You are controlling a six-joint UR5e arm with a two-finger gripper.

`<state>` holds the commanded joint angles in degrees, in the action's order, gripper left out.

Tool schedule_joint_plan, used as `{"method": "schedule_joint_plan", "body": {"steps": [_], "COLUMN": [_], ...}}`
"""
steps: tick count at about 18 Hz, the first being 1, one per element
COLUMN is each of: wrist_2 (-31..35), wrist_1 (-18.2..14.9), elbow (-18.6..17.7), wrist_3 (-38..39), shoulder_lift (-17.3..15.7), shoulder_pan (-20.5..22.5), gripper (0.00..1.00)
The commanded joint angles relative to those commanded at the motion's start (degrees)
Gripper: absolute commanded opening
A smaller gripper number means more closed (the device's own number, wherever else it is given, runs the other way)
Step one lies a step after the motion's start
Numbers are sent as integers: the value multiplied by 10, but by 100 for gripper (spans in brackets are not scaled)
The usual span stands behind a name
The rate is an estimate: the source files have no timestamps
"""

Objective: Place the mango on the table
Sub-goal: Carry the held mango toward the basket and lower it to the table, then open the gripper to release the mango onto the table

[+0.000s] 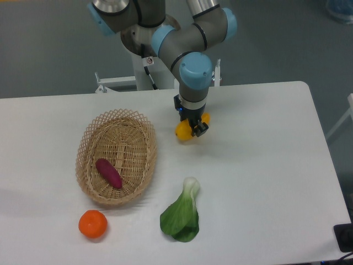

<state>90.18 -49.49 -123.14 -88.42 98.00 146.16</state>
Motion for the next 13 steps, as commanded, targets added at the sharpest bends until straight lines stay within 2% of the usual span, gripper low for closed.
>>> {"method": "schedule_joint_plan", "body": {"steps": [1, 4, 8, 13], "wrist_2": [0, 1, 1, 20], "wrist_1": [1, 1, 0, -8], "elbow": [3, 26, 82, 157], "wrist_3": [0, 1, 22, 50], "shoulder_lift": [-1, 1, 11, 54], "shoulder_pan": [1, 1, 15, 18], "gripper": [100, 100, 100, 100]}}
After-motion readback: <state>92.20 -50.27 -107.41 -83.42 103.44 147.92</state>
